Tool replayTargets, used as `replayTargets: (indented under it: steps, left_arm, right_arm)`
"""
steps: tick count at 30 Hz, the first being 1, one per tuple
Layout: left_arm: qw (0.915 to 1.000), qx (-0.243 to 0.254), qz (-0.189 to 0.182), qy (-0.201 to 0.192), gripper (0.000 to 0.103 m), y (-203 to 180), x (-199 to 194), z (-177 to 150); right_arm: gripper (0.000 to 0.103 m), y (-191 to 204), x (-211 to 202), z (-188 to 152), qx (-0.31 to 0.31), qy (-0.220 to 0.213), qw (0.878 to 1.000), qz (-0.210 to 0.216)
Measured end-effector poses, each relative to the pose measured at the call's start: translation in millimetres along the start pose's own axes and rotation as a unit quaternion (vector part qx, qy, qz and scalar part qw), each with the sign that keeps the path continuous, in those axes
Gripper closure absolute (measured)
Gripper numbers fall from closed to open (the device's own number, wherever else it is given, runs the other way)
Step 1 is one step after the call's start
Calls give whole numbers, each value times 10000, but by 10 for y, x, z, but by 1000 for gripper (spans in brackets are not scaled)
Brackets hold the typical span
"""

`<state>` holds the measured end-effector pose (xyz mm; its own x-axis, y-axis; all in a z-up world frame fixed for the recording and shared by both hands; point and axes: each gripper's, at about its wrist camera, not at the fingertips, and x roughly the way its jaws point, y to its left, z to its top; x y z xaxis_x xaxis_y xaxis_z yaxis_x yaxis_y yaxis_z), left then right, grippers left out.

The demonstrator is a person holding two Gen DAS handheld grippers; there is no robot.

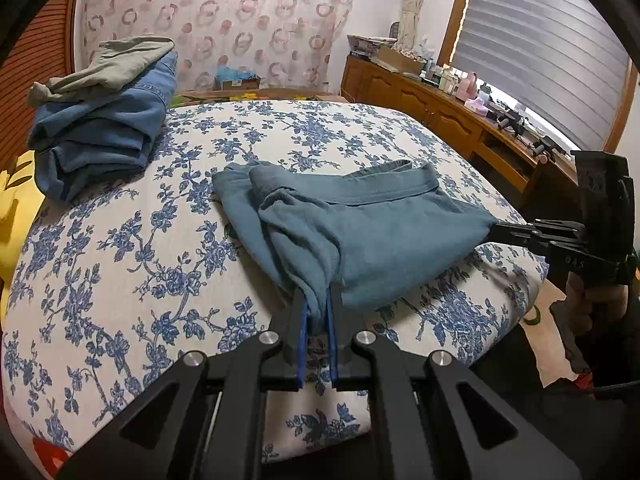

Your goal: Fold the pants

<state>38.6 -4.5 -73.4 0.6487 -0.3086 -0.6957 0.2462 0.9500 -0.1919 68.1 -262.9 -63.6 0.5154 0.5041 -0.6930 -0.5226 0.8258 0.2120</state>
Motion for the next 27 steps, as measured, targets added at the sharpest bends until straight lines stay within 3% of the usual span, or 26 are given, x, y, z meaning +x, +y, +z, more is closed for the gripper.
replayTargets:
  steps: [20,27]
  left_arm:
    - [10000,-13,40,41,95,-56,-67,-29]
    - [9997,12,261,-24,82,-36,-93,39]
  right_arm:
    - [102,30,-104,1,-65,-43,9999,-144]
    - [96,26,-154,81,-95,-133,9995,-279]
